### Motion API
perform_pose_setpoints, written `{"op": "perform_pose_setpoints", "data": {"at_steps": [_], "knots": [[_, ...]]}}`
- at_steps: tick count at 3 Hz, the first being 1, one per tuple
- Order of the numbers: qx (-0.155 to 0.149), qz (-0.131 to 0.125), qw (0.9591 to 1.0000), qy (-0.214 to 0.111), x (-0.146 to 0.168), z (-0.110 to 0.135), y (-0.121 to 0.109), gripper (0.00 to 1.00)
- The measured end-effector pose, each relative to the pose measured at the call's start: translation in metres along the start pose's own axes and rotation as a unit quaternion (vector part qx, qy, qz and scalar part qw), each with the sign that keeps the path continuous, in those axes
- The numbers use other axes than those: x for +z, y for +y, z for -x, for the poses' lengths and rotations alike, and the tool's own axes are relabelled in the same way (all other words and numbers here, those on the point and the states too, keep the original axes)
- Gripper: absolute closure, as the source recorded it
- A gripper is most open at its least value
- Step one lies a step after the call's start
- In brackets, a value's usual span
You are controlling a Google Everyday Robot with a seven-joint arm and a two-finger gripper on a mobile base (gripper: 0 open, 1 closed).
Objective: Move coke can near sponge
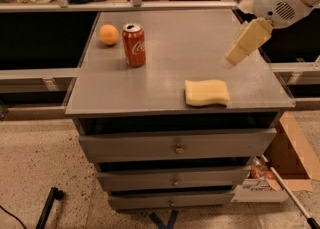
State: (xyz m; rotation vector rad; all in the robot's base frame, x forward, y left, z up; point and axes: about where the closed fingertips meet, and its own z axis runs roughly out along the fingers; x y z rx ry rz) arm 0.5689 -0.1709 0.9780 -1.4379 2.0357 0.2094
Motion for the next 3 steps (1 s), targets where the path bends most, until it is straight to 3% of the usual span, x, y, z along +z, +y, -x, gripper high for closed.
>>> {"op": "perform_pose_setpoints", "data": {"at_steps": [1,2,3], "knots": [[0.0,0.0,1.0,0.0,0.0,0.0,0.0,0.0],[-0.001,0.003,0.9995,-0.033,0.012,0.009,-0.003,0.0],[0.009,0.004,0.9951,-0.098,0.038,0.034,-0.012,0.0]]}}
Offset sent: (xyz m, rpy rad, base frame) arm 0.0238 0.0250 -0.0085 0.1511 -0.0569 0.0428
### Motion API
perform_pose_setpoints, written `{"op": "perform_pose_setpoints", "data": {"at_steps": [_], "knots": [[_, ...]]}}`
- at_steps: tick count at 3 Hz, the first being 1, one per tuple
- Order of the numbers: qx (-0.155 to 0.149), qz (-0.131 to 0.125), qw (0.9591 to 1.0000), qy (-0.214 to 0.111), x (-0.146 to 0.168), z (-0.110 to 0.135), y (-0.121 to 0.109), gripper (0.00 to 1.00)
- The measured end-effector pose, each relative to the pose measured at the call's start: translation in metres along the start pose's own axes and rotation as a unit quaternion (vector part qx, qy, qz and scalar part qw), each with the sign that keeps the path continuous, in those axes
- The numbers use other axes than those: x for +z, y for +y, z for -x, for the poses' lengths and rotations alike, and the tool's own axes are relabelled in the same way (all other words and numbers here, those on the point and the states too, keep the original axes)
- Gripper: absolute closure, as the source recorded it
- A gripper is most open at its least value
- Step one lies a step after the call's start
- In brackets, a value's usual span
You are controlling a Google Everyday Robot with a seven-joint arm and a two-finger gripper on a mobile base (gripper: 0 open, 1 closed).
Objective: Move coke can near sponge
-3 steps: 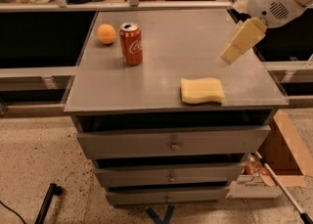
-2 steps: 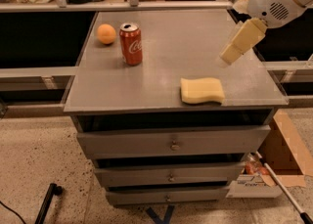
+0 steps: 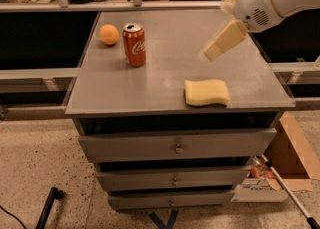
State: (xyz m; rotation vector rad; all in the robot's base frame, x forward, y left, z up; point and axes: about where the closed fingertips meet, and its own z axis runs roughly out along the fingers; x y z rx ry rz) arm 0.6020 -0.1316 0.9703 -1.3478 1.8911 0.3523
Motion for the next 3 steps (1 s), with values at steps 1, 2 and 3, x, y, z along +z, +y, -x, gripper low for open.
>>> {"op": "perform_pose_setpoints", "data": {"at_steps": [1,2,3], "knots": [[0.014,-0.024,0.9978,-0.061,0.027,0.029,-0.02,0.0],[0.015,-0.021,0.9975,-0.066,0.034,0.033,-0.022,0.0],[0.034,-0.014,0.9946,-0.097,0.057,0.048,-0.042,0.0]]}}
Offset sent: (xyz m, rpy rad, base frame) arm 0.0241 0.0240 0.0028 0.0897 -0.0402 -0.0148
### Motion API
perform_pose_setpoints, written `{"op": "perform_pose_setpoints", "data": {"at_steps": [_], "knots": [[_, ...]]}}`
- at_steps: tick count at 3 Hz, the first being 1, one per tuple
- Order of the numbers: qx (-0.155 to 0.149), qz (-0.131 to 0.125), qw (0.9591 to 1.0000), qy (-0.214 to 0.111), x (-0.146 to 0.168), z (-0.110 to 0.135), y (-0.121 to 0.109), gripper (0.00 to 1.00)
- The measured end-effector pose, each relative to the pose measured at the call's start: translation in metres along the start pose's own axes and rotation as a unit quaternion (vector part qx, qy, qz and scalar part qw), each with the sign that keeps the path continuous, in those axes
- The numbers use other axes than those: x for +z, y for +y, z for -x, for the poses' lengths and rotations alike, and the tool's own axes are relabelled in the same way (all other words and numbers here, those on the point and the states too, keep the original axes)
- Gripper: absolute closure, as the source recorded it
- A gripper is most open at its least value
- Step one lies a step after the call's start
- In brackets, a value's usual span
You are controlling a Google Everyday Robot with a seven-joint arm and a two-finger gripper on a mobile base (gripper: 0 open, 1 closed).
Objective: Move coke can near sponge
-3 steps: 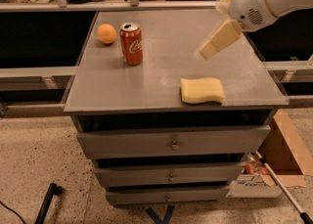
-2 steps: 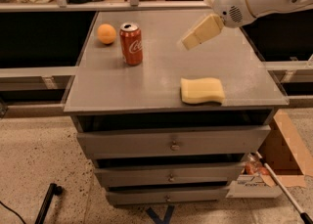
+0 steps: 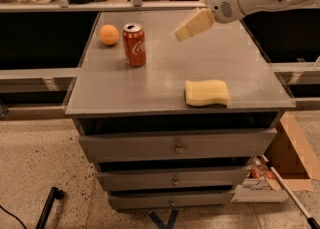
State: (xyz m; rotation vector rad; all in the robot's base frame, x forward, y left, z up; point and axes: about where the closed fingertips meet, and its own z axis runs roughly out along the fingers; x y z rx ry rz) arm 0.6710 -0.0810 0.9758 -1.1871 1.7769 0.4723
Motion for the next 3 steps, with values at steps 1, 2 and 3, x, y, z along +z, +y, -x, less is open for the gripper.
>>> {"op": "perform_pose_setpoints", "data": {"at_steps": [1,2,3], "knots": [[0.048,0.011,0.9967,-0.064,0.038,0.008,-0.02,0.0],[0.082,0.002,0.9892,-0.121,0.066,0.015,-0.027,0.0],[0.109,-0.01,0.9806,-0.163,0.09,0.011,-0.026,0.0]]}}
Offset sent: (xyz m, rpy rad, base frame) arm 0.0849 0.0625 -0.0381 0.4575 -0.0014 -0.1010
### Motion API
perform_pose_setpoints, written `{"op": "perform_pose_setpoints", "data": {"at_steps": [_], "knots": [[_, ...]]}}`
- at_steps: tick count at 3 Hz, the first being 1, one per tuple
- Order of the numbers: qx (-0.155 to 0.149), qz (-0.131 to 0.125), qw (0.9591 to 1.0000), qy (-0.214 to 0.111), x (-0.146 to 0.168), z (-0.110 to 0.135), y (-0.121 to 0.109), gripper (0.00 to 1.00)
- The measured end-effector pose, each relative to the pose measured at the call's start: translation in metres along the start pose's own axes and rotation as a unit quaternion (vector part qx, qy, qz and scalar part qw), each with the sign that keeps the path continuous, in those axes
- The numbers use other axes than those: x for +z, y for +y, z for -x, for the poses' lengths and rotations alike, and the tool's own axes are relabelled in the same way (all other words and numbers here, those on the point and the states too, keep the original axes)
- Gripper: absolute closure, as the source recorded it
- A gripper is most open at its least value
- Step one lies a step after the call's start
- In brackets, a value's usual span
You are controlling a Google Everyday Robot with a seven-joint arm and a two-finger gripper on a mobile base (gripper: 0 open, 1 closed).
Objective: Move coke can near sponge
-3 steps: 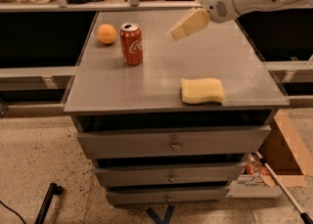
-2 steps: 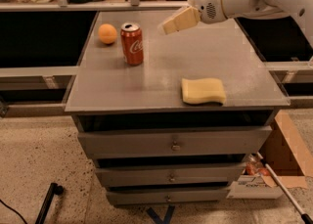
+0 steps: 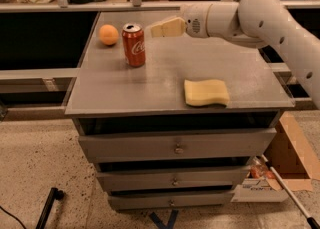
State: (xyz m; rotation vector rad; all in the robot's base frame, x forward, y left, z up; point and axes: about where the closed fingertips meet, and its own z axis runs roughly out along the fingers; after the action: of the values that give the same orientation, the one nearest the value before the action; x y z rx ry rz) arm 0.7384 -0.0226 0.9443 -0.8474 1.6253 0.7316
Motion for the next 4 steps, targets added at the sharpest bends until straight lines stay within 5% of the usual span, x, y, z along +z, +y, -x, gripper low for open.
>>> {"op": "perform_pose_setpoints", "data": {"at_steps": [1,4], "knots": [[-0.001,-0.005,0.9998,-0.017,0.02,-0.005,0.007,0.0],[-0.039,0.02,0.999,0.008,0.055,-0.021,0.015,0.0]]}}
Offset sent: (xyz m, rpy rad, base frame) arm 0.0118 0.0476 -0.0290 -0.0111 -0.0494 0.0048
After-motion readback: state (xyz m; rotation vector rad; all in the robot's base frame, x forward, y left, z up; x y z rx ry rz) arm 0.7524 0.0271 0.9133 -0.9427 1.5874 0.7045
